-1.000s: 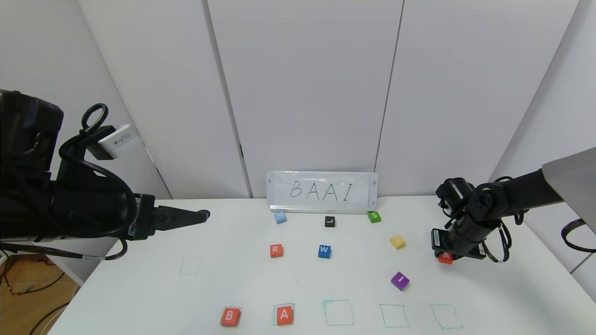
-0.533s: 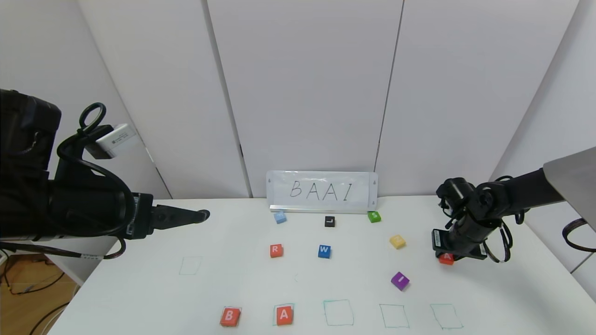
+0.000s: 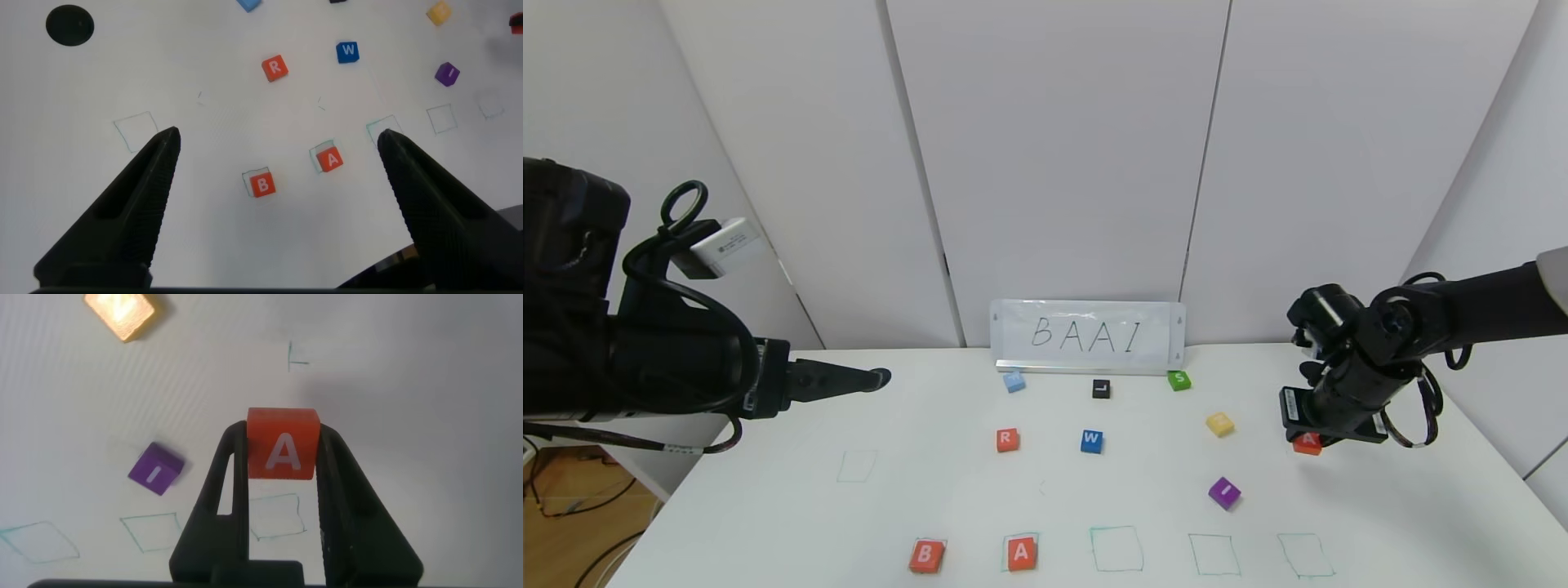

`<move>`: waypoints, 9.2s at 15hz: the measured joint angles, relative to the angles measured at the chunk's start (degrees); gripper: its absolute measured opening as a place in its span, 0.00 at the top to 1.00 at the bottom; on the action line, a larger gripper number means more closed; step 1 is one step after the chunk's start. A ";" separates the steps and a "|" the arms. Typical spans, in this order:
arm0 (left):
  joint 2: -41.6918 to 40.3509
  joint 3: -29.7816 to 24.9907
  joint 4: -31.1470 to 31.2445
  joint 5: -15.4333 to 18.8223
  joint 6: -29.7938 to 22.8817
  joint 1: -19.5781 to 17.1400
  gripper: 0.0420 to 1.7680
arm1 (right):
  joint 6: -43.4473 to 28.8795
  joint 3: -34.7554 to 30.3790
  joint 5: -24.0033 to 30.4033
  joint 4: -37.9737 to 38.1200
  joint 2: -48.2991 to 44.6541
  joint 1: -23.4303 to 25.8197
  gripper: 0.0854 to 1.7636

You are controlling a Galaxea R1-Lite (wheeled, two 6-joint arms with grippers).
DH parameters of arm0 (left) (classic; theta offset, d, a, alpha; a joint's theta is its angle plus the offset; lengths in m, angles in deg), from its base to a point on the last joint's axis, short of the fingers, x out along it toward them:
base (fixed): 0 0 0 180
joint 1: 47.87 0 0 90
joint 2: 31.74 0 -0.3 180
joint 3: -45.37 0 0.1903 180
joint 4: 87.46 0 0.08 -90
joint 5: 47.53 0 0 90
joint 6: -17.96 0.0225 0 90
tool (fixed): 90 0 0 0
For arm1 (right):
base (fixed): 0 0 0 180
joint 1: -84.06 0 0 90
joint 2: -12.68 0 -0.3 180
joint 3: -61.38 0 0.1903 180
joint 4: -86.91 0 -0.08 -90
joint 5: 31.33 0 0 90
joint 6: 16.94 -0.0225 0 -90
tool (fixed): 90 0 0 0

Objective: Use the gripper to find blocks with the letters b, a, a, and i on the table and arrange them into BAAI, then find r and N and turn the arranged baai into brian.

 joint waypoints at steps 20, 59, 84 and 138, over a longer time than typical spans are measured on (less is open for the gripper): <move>2.04 0.27 -0.63 -0.11 0.27 -1.34 0.03 | -15.60 7.96 -2.22 2.08 1.93 -34.89 0.73; 4.06 0.68 -0.68 -0.09 0.76 -2.67 0.03 | -17.76 7.88 -5.03 -0.66 14.03 -38.01 0.73; 3.97 0.94 -0.68 -0.11 0.78 -3.19 0.03 | -17.30 8.37 -5.01 -0.73 11.91 -37.43 0.14; 4.47 1.49 -0.61 -0.11 1.67 -4.40 0.03 | -46.01 -2.45 -10.41 -5.39 9.24 -18.54 0.03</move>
